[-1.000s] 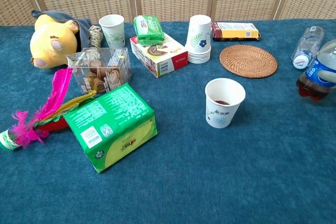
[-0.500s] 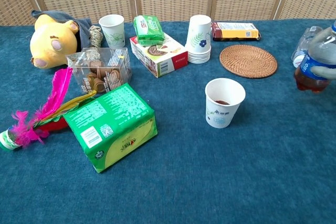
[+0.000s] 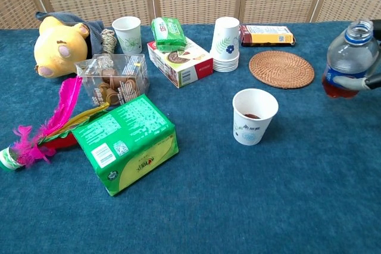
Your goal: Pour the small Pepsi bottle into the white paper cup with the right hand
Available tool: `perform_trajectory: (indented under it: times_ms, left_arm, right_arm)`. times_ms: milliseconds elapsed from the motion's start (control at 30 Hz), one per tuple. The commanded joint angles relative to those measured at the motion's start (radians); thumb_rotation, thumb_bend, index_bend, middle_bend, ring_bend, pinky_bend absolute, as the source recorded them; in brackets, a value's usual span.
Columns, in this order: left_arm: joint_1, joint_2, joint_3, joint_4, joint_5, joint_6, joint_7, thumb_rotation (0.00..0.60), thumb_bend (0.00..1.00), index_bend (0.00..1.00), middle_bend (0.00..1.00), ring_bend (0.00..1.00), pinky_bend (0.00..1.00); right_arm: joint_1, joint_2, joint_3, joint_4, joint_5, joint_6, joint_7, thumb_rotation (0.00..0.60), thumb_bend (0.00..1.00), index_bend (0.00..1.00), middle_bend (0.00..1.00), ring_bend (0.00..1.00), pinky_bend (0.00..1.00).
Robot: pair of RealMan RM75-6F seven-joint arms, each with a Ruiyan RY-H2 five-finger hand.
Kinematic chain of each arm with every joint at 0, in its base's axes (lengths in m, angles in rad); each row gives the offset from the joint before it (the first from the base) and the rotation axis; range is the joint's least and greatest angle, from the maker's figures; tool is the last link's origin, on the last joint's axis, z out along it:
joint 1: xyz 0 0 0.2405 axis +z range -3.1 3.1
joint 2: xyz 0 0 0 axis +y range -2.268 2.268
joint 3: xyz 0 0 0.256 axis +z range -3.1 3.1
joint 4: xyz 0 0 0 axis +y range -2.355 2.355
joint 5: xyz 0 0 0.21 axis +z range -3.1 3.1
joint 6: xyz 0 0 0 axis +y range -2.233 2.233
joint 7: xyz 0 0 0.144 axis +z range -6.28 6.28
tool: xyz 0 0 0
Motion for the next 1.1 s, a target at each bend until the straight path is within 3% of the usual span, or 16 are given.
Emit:
perform_trajectory:
  times_ms: [33, 267, 800, 1100]
  left_arm:
    - [-0.001, 0.001, 0.000, 0.002, 0.001, -0.001, -0.004, 0.600, 0.33, 0.00, 0.00, 0.00, 0.00]
    - [-0.001, 0.006, 0.004, 0.007, 0.008, 0.002, -0.023, 0.600, 0.33, 0.00, 0.00, 0.00, 0.00]
    - [0.001, 0.012, 0.010, 0.024, 0.024, 0.017, -0.062, 0.600, 0.33, 0.00, 0.00, 0.00, 0.00]
    - [0.001, 0.014, 0.013, 0.030, 0.030, 0.018, -0.074, 0.600, 0.33, 0.00, 0.00, 0.00, 0.00]
  right_arm:
    - [0.009, -0.008, -0.005, -0.017, -0.021, 0.021, -0.068, 0.600, 0.40, 0.55, 0.46, 0.37, 0.55]
    - [0.017, -0.021, -0.011, -0.051, -0.033, 0.033, -0.181, 0.600, 0.40, 0.55, 0.46, 0.37, 0.55]
    - [0.061, -0.096, -0.017, -0.018, -0.062, 0.030, -0.417, 0.600, 0.40, 0.55, 0.46, 0.37, 0.55]
    - [0.091, -0.130, -0.014, 0.010, -0.078, 0.025, -0.490, 0.600, 0.41, 0.55, 0.46, 0.38, 0.58]
